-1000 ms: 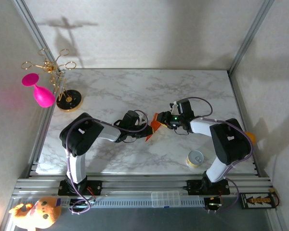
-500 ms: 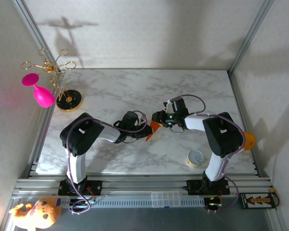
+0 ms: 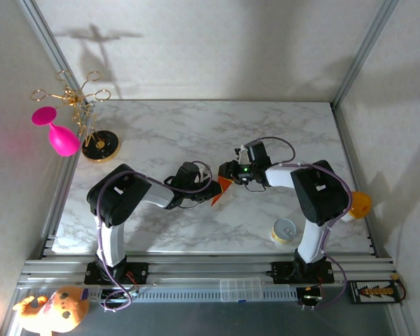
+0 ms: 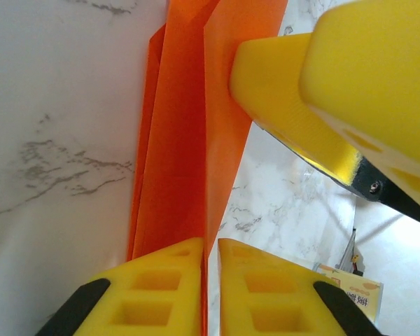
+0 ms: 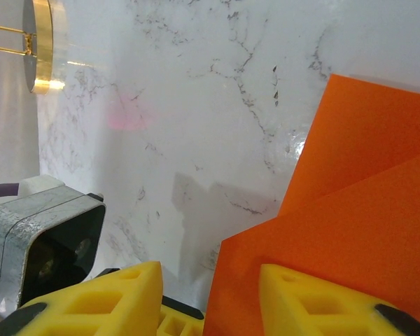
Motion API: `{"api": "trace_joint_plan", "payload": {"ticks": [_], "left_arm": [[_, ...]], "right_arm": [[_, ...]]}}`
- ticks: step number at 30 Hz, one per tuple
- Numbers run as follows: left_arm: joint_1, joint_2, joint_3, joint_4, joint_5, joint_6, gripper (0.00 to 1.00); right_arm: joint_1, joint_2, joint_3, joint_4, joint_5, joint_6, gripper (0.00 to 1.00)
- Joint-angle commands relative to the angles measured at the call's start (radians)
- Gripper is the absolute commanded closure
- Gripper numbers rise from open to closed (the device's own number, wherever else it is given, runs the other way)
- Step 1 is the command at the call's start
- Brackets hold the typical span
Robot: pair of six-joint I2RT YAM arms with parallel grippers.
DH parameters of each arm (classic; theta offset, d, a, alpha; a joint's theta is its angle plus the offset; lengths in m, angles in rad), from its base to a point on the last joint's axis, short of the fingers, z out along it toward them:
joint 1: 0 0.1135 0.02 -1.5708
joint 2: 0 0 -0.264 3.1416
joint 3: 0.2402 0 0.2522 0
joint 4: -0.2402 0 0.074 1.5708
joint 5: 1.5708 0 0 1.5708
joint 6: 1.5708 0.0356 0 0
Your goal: Fold a paper plane with a square sheet of paper (pick it up from the middle)
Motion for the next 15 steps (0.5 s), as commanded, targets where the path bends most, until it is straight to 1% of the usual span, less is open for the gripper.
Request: {"api": "trace_joint_plan", "payload": {"ticks": [1,10,15], "left_arm": [[0.016,0.011,-0.020,-0.022,-0.038,-0.015,0.88],[0.016,0.015,-0.008,-0.059,-0.039,-0.002,0.88],[0.017,0.020,-0.005,-0.066,-0.040,-0.003,0.88]], "right_arm": [[0.009,0.018,0.027,-0.032,0.008,-0.016,0.59],[0.009,-0.016,0.018,-0.088,0.100,-0.007,0.60],[0.009,-0.034,0.015,-0.096,0.125,-0.002,0.60]]}}
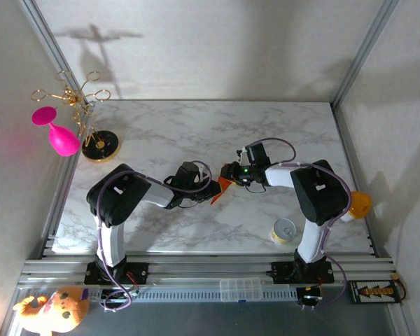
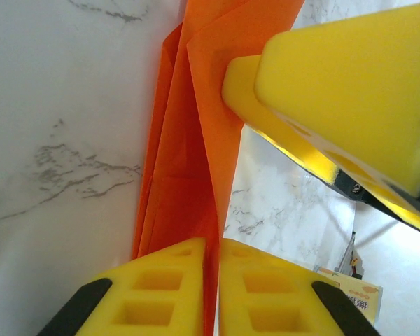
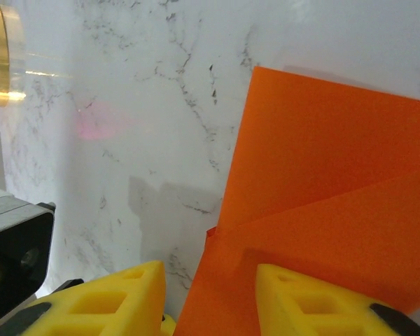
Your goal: Fold a paper plane with a square sheet of paper (pick it up from the middle)
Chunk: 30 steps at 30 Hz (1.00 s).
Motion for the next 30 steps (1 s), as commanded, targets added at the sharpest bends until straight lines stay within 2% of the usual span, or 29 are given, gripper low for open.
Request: {"api": "trace_joint_plan", "payload": {"ticks": [1,9,19,30], "left_arm": [[0.014,0.020,-0.005,-0.062,-0.038,0.000,0.89],[0.015,0.028,-0.010,-0.065,-0.050,-0.014,0.93],[0.015,0.018,-0.035,-0.043,-0.069,-0.031,0.96],[0.015,0.016,-0.091,0.040,-0.076,-0.075,0.98]], "right_arm": [[0.008,-0.037,0.010,-0.032,0.042,-0.003,0.60],[0.008,-0.043,0.009,0.000,-0.022,-0.017,0.60],[0.023,-0.137,-0.088,0.014,-0.058,-0.008,0.60],[0.045,-0.069,-0.055,0.028,-0.059,-0.011,0.61]]}}
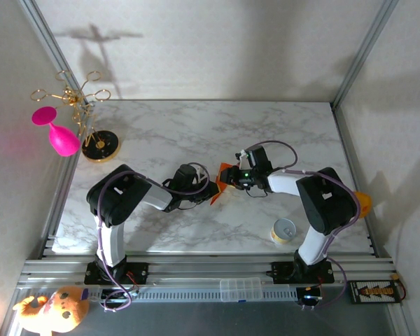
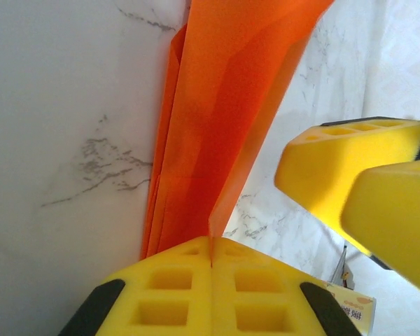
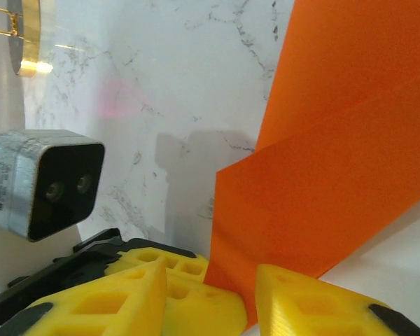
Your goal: Fold a paper plane with a square sheet of paper (pick it up from the middle)
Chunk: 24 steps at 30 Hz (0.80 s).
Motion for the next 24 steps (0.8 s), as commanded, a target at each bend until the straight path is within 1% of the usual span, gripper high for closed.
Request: {"api": "trace_joint_plan", "payload": {"ticks": [1,11,24], "left_arm": [[0.013,0.016,-0.039,-0.049,-0.041,-0.015,0.98],[0.012,0.020,-0.044,-0.042,-0.031,-0.007,0.92],[0.012,0.025,-0.043,-0.048,-0.027,0.003,0.92]], "right_arm": [[0.013,0.038,0.036,0.004,-0.028,-0.013,0.61],[0.021,0.074,0.063,0.011,-0.040,-0.016,0.62],[0.021,0.104,0.080,-0.007,-0.031,-0.027,0.62]]}}
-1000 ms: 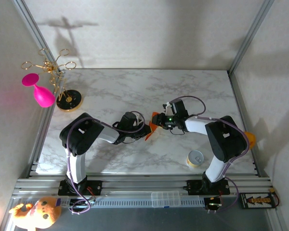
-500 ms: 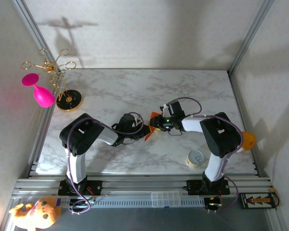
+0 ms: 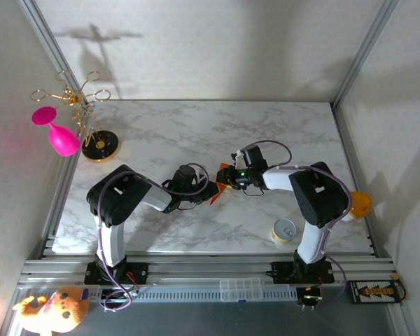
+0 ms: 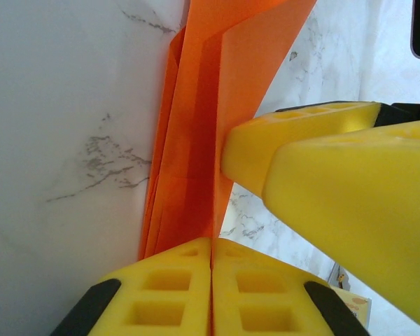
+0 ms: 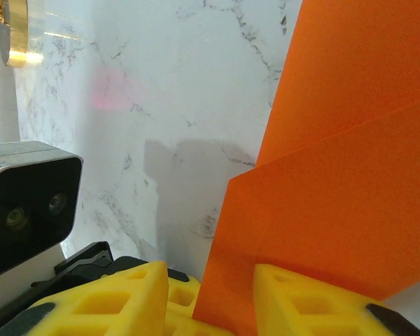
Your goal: Fold a paper plane with a square sheet of paper (pick it up from the middle)
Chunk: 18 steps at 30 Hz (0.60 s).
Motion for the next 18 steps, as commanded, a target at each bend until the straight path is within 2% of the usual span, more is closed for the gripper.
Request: {"api": "trace_joint_plan", "payload": {"ticks": [1,10,18], "left_arm": [[0.012,0.025,-0.031,-0.075,-0.024,0.014,0.91],[0.012,-0.003,-0.029,-0.093,-0.023,0.018,0.89],[0.012,-0.060,-0.043,-0.120,-0.024,0.016,0.82]], "right_arm": [[0.009,0.023,0.026,-0.011,-0.009,-0.025,0.62],[0.009,0.041,0.031,-0.028,-0.002,-0.031,0.62],[0.009,0.053,0.039,-0.045,0.009,-0.036,0.62]]}}
